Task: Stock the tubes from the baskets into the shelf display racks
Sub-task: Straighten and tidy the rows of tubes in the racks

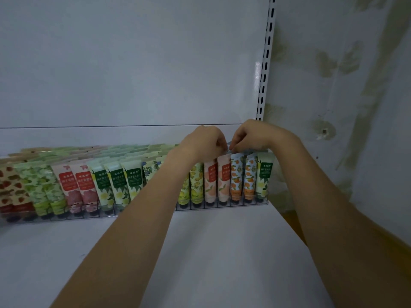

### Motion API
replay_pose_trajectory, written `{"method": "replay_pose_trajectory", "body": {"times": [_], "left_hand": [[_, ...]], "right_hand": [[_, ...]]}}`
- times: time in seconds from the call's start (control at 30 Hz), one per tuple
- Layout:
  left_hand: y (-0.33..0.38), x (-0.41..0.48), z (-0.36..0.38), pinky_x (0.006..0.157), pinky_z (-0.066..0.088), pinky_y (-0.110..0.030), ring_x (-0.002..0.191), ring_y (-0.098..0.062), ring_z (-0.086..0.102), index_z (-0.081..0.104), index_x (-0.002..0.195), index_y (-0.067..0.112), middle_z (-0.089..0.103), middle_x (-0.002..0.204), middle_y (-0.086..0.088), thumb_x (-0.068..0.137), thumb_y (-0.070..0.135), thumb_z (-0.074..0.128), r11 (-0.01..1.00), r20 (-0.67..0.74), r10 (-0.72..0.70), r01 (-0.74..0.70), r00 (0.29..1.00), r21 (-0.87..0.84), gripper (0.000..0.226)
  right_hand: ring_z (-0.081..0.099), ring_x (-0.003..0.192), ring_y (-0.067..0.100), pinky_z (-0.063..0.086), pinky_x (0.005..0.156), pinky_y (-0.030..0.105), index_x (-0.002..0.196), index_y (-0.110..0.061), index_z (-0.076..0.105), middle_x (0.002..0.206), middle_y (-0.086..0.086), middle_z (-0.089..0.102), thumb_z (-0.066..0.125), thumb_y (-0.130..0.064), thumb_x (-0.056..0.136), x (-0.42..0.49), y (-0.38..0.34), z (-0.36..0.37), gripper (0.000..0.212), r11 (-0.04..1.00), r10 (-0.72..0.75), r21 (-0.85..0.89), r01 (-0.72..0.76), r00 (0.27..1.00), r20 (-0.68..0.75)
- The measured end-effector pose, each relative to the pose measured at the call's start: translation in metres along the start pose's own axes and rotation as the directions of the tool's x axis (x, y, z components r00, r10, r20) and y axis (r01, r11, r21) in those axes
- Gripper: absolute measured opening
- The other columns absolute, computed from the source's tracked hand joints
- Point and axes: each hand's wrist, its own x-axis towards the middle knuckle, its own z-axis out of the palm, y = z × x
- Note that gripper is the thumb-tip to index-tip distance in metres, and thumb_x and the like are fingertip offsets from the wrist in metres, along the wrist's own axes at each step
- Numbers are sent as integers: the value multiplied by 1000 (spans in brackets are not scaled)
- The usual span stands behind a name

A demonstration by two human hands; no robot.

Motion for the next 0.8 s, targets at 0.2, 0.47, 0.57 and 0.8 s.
{"method": "replay_pose_trajectory", "body": {"times": [0.2,0.47,0.57,0.8], "left_hand": [[-4,3,-1,80,43,-23,102,-18,58,66,106,13,65,110,-4,88,8,50,998,-21,-8,7,1000,-62,24],[-5,8,-2,70,37,-16,81,-8,49,65,103,15,63,105,-1,89,8,51,996,7,15,-14,1000,-84,21],[-7,9,-4,57,34,-9,71,-4,46,65,102,16,62,101,2,89,10,53,996,27,32,-30,999,-85,19],[-11,12,-5,59,35,-7,73,-3,50,64,99,20,60,93,6,88,11,54,991,53,42,-35,998,-129,16]], "right_hand": [[57,71,3,40,57,19,72,-28,66,77,-12,63,68,-18,81,-1,3,-2,14,999,-39,22,40,999,-27],[57,79,3,40,62,19,80,-27,68,80,-15,63,66,-18,84,0,11,-10,11,998,-31,59,34,998,-55],[51,74,-1,35,56,18,86,-26,69,79,-18,59,65,-16,84,-4,18,-20,11,1000,0,24,1,999,-48],[50,68,5,37,54,18,87,-23,70,76,-11,59,68,-13,82,-3,18,-13,11,996,81,-30,-80,996,38]]}}
